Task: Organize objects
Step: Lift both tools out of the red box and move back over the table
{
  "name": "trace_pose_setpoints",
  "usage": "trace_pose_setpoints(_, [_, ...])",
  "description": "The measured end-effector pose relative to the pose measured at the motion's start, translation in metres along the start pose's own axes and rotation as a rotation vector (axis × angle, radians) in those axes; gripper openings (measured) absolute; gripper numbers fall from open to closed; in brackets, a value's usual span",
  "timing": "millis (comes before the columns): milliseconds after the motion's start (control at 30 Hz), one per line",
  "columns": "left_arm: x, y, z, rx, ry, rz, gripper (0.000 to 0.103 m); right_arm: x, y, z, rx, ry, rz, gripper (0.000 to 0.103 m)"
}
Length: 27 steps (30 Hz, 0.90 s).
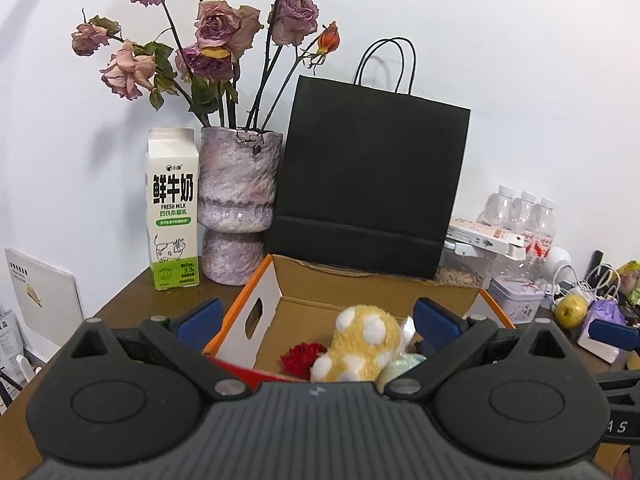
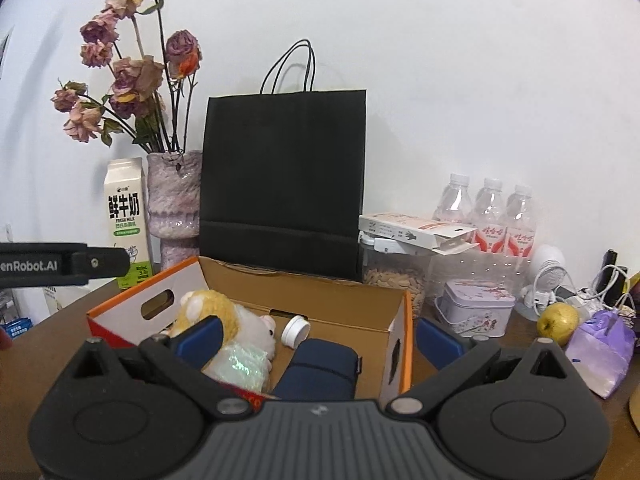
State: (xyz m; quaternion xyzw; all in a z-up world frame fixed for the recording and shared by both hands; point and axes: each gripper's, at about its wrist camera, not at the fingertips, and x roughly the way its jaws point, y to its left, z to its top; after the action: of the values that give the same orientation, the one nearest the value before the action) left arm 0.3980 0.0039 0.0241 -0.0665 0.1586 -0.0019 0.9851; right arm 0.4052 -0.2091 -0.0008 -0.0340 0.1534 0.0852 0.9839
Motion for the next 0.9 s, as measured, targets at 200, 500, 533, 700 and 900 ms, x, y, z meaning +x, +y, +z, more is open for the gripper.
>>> trace_pose_setpoints(200, [-0.018, 0.002, -0.011, 0.014, -0.003, -0.008, 0.103, -0.02, -0.001, -0.011, -0.001, -0.004, 0.005, 0.103])
trace_pose_setpoints(500, [-0.046, 0.004, -0.033, 0.021, 0.005, -0.033, 0.103, -0.046, 0.007, -0.033, -0.025, 0.008, 0.026, 0.103])
trace_pose_setpoints(533, [-0.049, 0.004, -0.035, 0.028, 0.006, -0.033, 0.103, -0.05, 0.008, -0.035, -0.028, 0.01, 0.028, 0.103])
trace_pose_setpoints(700, [-0.063, 0.004, -0.049, 0.061, 0.016, -0.032, 0.103, -0.068, 0.008, -0.045, -0.025, 0.011, 0.035, 0.103])
trace_pose_setpoints(900, [-0.08, 0.006, -0.06, 0.084, 0.027, -0.038, 0.103, -0.085, 0.008, -0.057, -0.019, 0.023, 0.045, 0.103])
